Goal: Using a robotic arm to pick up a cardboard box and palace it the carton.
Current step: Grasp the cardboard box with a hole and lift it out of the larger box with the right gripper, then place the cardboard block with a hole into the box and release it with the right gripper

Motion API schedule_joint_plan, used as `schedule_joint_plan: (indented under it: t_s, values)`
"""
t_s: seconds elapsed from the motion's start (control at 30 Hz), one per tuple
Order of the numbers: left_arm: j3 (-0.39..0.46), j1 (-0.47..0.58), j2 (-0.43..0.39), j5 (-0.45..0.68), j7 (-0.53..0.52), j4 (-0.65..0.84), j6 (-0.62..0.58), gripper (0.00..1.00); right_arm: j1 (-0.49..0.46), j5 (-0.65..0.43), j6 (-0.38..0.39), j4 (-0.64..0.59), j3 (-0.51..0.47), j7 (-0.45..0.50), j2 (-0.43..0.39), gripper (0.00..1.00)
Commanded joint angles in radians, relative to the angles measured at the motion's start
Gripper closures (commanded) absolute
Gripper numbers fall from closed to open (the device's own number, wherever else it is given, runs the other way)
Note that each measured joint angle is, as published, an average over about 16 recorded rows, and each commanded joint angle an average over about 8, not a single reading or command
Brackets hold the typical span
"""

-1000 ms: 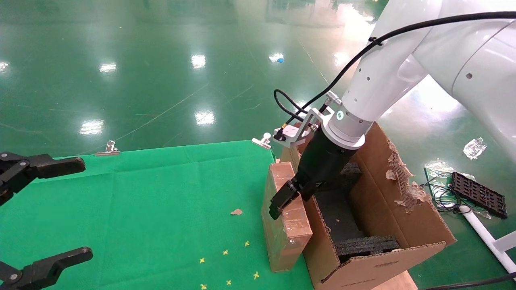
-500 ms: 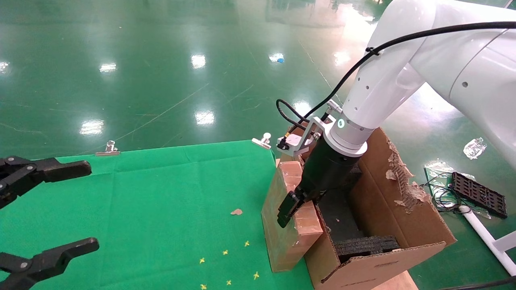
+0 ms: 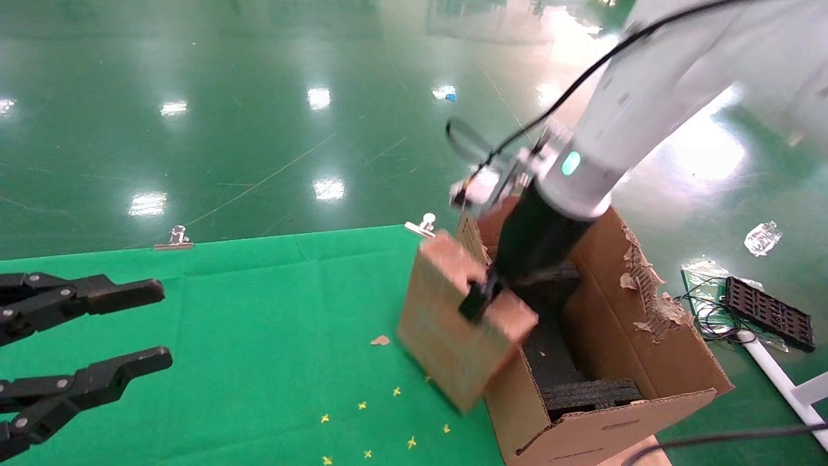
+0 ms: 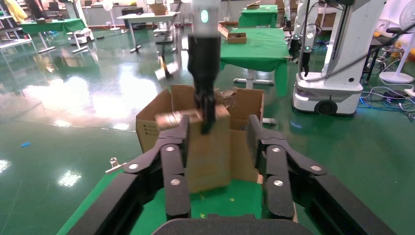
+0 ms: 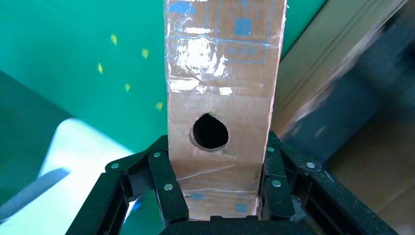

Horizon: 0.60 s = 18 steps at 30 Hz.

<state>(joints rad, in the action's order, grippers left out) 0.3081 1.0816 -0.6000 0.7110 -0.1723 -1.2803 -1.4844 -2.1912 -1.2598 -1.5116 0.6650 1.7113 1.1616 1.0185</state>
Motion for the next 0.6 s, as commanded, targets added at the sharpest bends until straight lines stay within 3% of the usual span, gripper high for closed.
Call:
schedule_joint_plan:
  t_s: [0.03, 0.4, 0.47, 0.6]
  values:
    - [0.0, 0.0, 0.0, 0.0, 0.0, 0.0, 0.0, 1.0, -0.033, 0.002, 0.013, 0.024, -0.013, -0.034, -0.021, 1.0]
    - [0.001, 0.0, 0.0, 0.0, 0.0, 0.0, 0.0, 1.0, -0.271, -0.068, 0.058, 0.051, -0.059, -0.122, -0.198, 1.0]
    - [0.001, 0.0, 0.0, 0.0, 0.0, 0.0, 0.0, 0.86, -0.288, -0.091, 0.054, 0.041, -0.051, -0.119, -0.224, 1.0]
    - [0.001, 0.0, 0.0, -0.001, 0.0, 0.0, 0.0, 0.36, -0.295, -0.132, 0.042, 0.021, -0.027, -0.099, -0.276, 1.0]
